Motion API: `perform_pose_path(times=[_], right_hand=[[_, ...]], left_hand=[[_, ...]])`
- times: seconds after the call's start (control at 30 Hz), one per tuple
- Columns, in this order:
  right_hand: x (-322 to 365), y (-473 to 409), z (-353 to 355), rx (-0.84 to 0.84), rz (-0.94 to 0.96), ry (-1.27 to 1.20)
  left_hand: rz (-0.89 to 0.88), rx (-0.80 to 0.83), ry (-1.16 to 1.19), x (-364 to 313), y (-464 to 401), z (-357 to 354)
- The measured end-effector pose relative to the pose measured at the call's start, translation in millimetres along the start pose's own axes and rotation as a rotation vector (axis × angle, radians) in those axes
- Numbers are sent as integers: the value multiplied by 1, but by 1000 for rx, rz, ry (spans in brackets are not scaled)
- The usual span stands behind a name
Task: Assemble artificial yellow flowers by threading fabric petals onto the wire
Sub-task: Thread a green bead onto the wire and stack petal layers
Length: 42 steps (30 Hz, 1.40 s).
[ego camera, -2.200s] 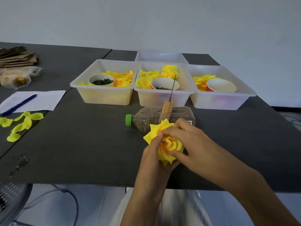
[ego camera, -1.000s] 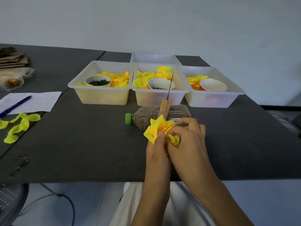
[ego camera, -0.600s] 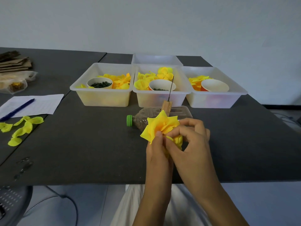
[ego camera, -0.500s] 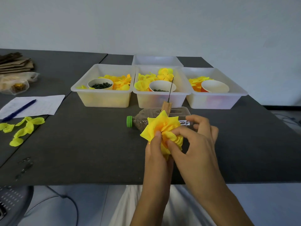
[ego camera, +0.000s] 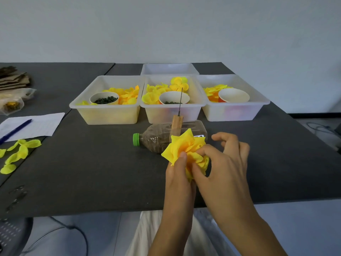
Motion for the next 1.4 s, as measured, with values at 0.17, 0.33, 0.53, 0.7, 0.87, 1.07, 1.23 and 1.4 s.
perform_pose_path(times=[0.17, 0.33, 0.53, 0.7, 0.87, 1.07, 1.23, 1.4], right_hand=[[-10, 2, 1, 11, -39, -162], [-30, 2, 4, -3, -177, -443], [-26, -6, 20, -28, -73, -436], [-10, -21, 46, 22, 93, -370], [0, -24, 23, 311, 233, -140], [-5, -37, 22, 336, 292, -12], [-6, -41, 10, 434, 318, 62], [-6, -40, -3, 474, 330, 20]], left_hand=[[12, 25, -29, 4, 2, -13], [58, 25, -47, 10, 4, -22], [213, 100, 191, 14, 2, -35], [265, 149, 348, 8, -3, -30], [232, 201, 291, 5, -6, -31], [189, 180, 206, 7, -15, -26], [139, 232, 24, 6, -16, -22], [223, 280, 40, 9, -16, -27]])
Point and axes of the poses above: each hand's wrist, its own y-axis away from the middle knuckle, its own z-axis out of the back of the hand, x = y × z, the point moved 10 cm from there along -y, towards the middle knuckle, and after that the axes turned 15 degrees about -y, right-handed, at the moved point
